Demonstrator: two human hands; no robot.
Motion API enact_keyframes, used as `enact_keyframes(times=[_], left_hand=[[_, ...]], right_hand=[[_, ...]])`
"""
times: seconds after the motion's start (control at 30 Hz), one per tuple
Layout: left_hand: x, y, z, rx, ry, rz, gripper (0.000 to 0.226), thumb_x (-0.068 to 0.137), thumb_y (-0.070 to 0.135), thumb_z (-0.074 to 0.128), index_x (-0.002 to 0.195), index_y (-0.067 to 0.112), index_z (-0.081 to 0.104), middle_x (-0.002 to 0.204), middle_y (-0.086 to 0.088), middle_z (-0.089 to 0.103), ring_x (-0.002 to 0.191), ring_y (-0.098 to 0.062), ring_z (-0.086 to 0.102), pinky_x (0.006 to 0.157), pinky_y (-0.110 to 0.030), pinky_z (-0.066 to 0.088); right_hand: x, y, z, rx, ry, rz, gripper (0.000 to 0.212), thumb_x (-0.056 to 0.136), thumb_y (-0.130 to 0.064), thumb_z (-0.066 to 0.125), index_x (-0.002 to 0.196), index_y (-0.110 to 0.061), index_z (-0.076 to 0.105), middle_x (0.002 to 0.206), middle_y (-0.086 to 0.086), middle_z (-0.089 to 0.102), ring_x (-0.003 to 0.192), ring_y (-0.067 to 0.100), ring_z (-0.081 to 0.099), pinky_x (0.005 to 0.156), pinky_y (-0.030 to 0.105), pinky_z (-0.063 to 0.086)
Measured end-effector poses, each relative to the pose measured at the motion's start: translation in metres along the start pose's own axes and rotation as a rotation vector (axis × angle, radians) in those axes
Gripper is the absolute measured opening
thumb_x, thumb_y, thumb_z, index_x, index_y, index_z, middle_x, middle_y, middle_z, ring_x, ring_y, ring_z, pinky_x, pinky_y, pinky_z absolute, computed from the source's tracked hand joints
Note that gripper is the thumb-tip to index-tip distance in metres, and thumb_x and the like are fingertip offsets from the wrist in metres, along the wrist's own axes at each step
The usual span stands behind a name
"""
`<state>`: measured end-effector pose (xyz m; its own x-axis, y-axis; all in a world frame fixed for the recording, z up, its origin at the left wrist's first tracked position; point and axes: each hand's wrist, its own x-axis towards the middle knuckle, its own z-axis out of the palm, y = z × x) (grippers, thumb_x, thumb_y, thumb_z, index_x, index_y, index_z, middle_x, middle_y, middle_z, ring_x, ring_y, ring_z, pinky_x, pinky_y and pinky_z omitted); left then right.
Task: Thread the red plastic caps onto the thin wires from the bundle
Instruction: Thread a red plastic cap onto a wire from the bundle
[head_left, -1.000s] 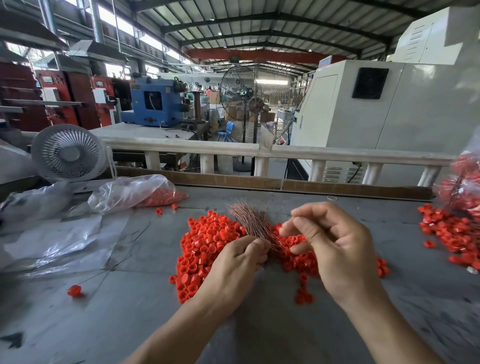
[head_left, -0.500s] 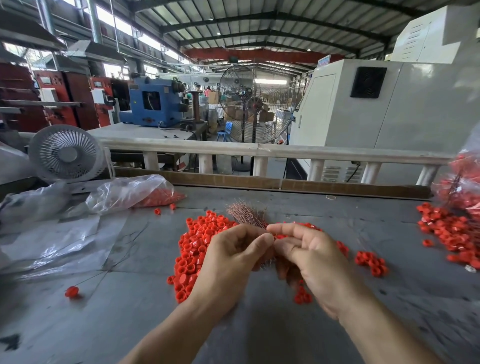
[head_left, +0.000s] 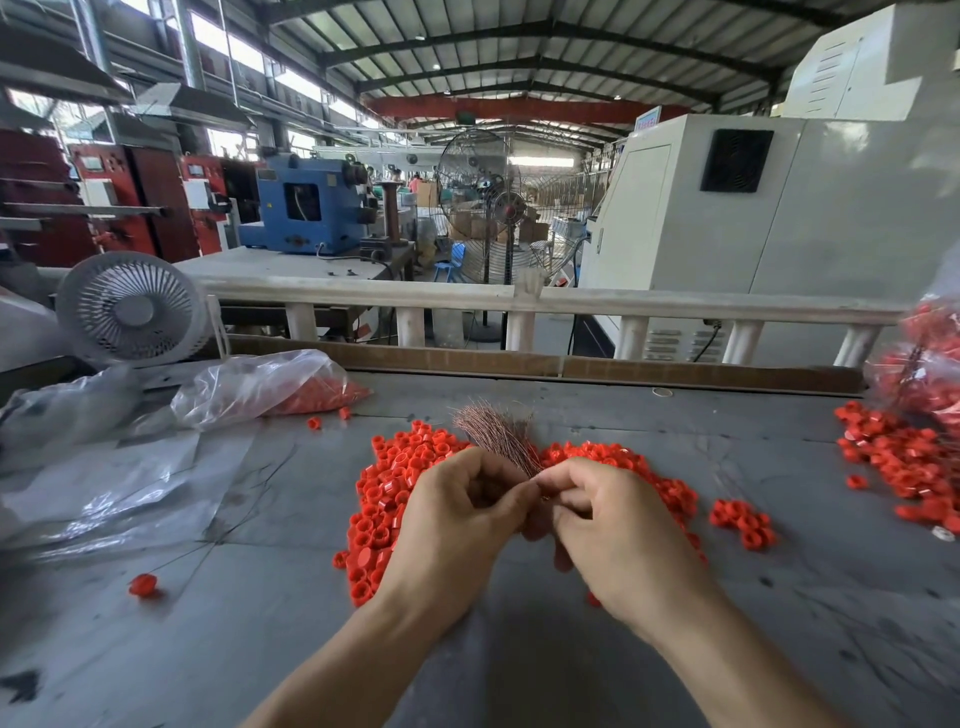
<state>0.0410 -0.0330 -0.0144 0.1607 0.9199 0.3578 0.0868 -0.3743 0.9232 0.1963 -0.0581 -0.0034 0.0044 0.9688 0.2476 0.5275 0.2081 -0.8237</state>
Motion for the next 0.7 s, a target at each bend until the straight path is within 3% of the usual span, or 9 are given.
enact_keyframes(times=[0.3,0.43,0.7], left_hand=[[0.003,0.003,-0.001,-0.280,0.085,-0.143,0.011,0.087,0.003,0.076,0.079,0.010,0.072,0.076,-0.016,0.076,0.062,-0.017,0.068,0.060,-0.023,0.056],[0.002,0.006,-0.002,-0.448,0.080,-0.243,0.008,0.078,0.012,0.079,0.081,0.008,0.073,0.078,-0.016,0.074,0.067,-0.022,0.065,0.061,-0.029,0.057],[0.002,0.009,-0.003,-0.574,0.056,-0.292,0.005,0.074,0.019,0.078,0.070,0.018,0.077,0.087,-0.017,0.075,0.062,-0.015,0.063,0.058,-0.026,0.057]], right_hand=[[0.002,-0.002,-0.002,0.129,0.056,0.048,0.015,0.095,-0.019,0.072,0.081,-0.017,0.070,0.065,-0.001,0.074,0.046,0.007,0.053,0.044,0.019,0.038],[0.003,-0.003,-0.005,0.190,0.041,0.040,0.016,0.094,-0.019,0.072,0.079,-0.018,0.070,0.065,0.002,0.073,0.047,0.008,0.052,0.042,0.021,0.038],[0.004,0.000,-0.008,0.288,0.010,0.028,0.017,0.095,-0.017,0.070,0.081,-0.026,0.071,0.060,0.003,0.069,0.045,0.008,0.048,0.039,0.020,0.036]])
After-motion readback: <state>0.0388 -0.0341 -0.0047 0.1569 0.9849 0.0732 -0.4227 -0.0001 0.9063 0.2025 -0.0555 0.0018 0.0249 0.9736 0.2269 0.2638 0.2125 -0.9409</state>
